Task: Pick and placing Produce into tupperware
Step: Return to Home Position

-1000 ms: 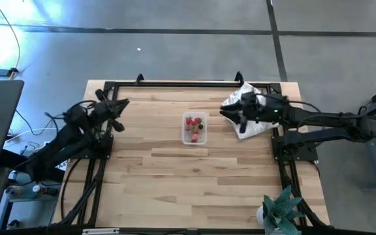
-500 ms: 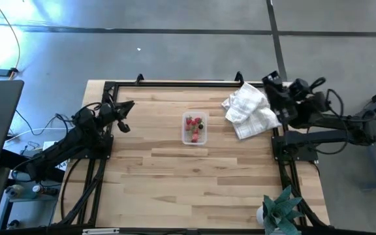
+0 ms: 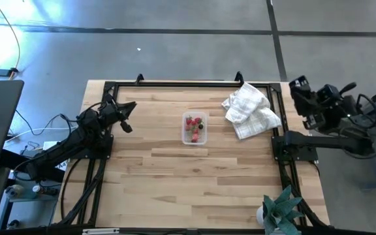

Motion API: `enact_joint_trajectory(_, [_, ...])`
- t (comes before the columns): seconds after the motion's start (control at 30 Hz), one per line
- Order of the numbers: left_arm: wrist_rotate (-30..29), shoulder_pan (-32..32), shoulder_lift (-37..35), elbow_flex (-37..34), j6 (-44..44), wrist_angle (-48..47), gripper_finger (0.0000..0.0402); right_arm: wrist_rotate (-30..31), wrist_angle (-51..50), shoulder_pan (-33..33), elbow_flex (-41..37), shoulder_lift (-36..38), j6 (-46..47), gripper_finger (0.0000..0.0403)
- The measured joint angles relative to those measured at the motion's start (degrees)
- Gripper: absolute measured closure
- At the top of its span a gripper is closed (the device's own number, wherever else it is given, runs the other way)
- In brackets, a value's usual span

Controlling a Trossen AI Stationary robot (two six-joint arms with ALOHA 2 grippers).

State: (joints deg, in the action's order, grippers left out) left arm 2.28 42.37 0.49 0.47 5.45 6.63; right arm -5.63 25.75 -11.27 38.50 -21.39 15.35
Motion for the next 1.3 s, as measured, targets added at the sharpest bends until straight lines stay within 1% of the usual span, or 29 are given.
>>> enact_joint_trajectory(0.03, [0.0, 0.0, 0.0, 0.0, -0.25, 0.02, 0.0373, 1.1, -1.85, -0.02, 0.0, 1.24, -0.18, 0.0291])
enact_joint_trajectory(0.2, [-0.79, 0.0, 0.0, 0.0, -1.16, -0.15, 0.0373, 1.6, -12.6, 0.0, 0.02, 6.33, 0.26, 0.0291])
enact_joint_trajectory(0.3, [-1.6, 0.0, 0.0, 0.02, -1.51, -0.22, 0.0373, 4.35, -19.01, -0.02, 0.0, 7.98, 0.64, 0.0291])
enact_joint_trajectory(0.5, [-1.62, 0.0, 0.0, 0.04, -2.97, -0.24, 0.0373, 5.51, -24.1, 0.0, 0.0, 11.89, -0.28, 0.0291])
enact_joint_trajectory(0.6, [-1.62, 0.0, 0.0, 0.04, -3.52, -0.25, 0.0373, 7.39, -27.77, -0.01, 0.0, 14.77, -0.34, 0.0291])
enact_joint_trajectory(0.77, [-1.54, 0.0, 0.0, 0.04, -4.37, -0.3, 0.0373, 8.43, -29.85, -0.02, 0.0, 18.21, -0.76, 0.0291])
enact_joint_trajectory(0.87, [-1.7, 0.0, 0.0, 0.04, -4.39, -0.33, 0.0373, 9.45, -32.8, 0.0, 0.0, 20.63, -0.85, 0.0291])
enact_joint_trajectory(0.97, [-1.73, 0.0, 0.02, 0.07, -4.39, -0.35, 0.0373, 10.22, -34.18, 0.0, 0.01, 21.16, -0.87, 0.0291])
enact_joint_trajectory(1.1, [-1.87, 0.0, 0.02, 0.07, -4.65, -0.49, 0.0373, 10.72, -34.88, -0.01, -0.23, 21.04, -0.69, 0.0291])
enact_joint_trajectory(1.13, [-1.86, 0.0, 0.02, 0.07, -4.69, -0.51, 0.0373, 10.99, -33.5, -0.02, -1.24, 21.12, -0.32, 0.0291])
enact_joint_trajectory(1.17, [-1.88, 0.0, 0.02, 0.09, -4.77, -0.53, 0.0373, 11.06, -30.51, -0.02, -2.89, 21.12, -0.07, 0.0291])
enact_joint_trajectory(1.2, [-1.88, 0.0, 0.02, 0.09, -4.97, -0.68, 0.0373, 11.02, -25.21, 0.0, -5.6, 21.03, 0.02, 0.0291])
enact_joint_trajectory(1.3, [-1.88, 0.0, 0.02, 0.09, -5.31, -0.94, 0.0373, 10.56, -7.05, 0.0, -16.76, 19.58, 1.02, 0.0291])
